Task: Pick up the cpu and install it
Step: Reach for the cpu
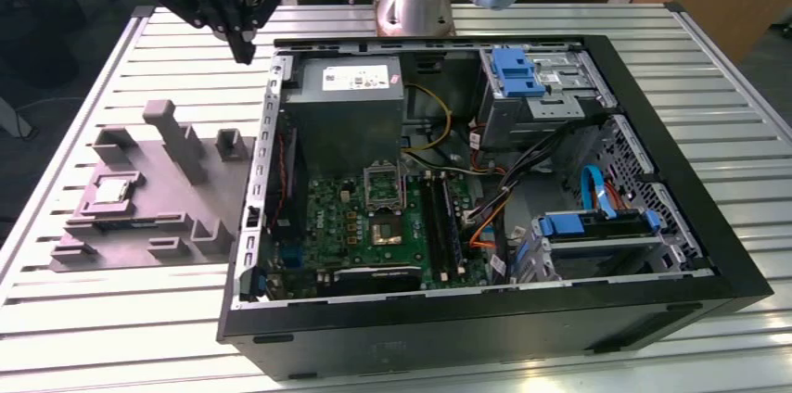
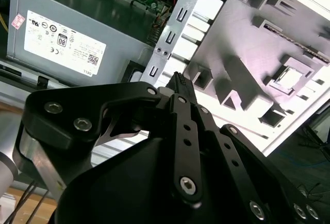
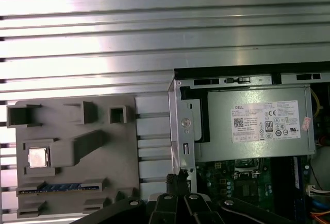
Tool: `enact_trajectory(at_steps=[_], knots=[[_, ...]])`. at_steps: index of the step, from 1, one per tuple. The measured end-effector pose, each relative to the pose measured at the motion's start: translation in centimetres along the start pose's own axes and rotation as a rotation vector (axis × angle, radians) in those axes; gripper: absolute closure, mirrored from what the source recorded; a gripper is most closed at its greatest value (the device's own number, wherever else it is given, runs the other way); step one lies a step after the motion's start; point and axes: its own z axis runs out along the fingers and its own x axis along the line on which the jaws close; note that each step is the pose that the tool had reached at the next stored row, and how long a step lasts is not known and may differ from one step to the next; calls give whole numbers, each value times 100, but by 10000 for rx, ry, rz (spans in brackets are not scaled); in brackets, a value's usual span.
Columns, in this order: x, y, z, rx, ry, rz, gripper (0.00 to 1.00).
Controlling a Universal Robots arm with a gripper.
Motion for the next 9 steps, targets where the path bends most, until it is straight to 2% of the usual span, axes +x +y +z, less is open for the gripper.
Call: enact_trajectory(at_steps=[9], knots=[[36, -3, -1, 0, 0, 0, 89]])
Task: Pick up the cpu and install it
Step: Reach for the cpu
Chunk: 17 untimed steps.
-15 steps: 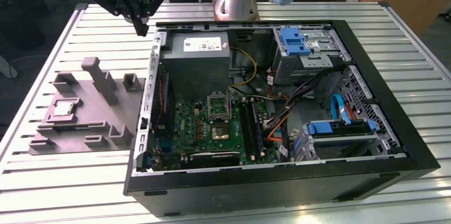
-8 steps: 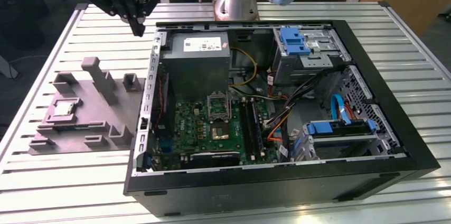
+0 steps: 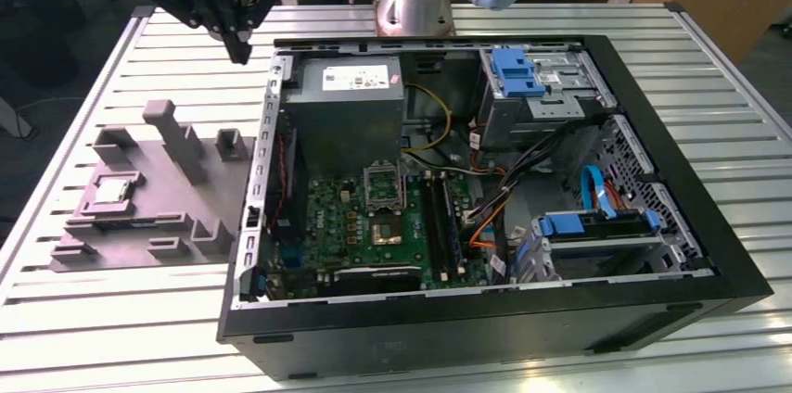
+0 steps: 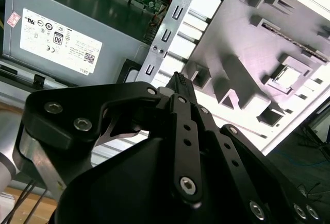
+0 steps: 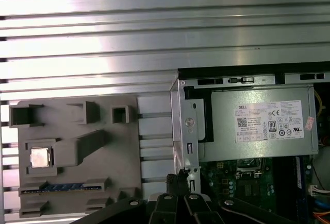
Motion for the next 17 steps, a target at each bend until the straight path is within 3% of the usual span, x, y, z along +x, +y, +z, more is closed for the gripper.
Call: enact_trajectory(at_steps=[17], knots=[[49, -4, -1, 0, 0, -1, 89]])
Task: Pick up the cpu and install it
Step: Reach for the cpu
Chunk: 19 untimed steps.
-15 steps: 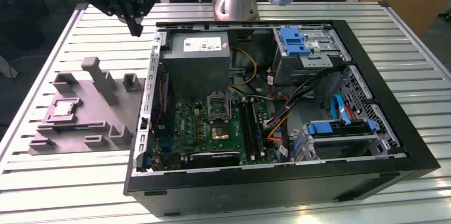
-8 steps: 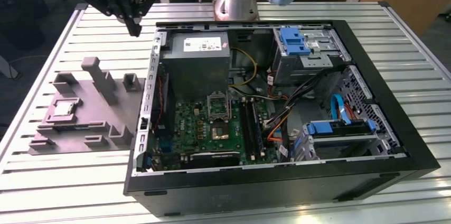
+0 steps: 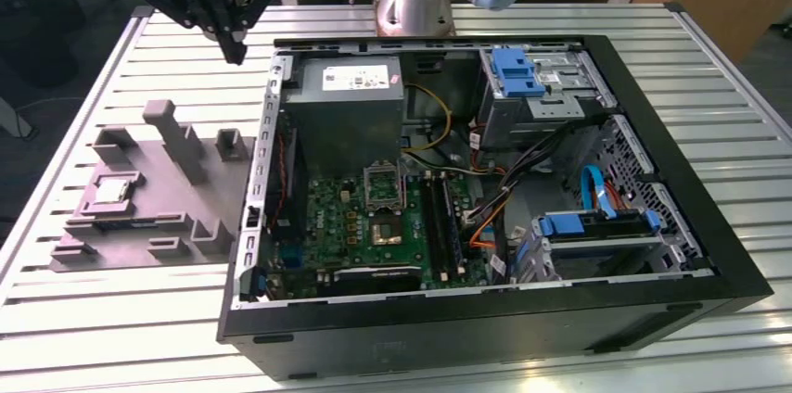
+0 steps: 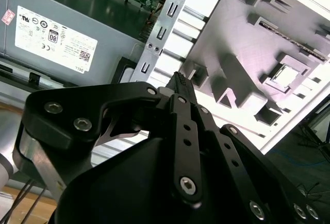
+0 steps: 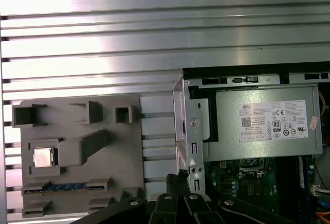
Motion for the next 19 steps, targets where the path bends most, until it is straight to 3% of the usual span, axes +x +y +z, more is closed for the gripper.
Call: enact_trajectory(at_steps=[19], knots=[[49, -4, 0, 0, -1, 1, 89]])
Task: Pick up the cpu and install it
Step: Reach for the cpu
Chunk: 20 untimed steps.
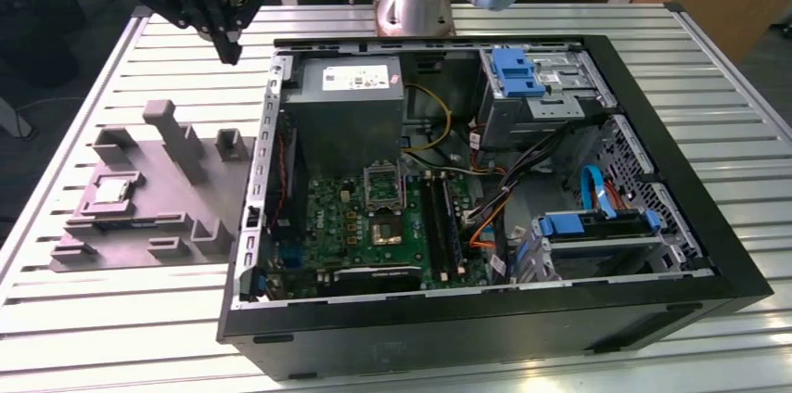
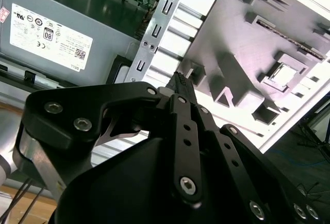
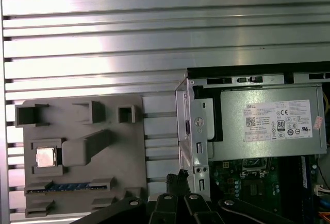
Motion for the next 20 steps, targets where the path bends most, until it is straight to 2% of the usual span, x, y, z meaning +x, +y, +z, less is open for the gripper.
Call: enact_trajectory(at_steps=[20], knots=[[51, -4, 1, 0, 0, 0, 89]])
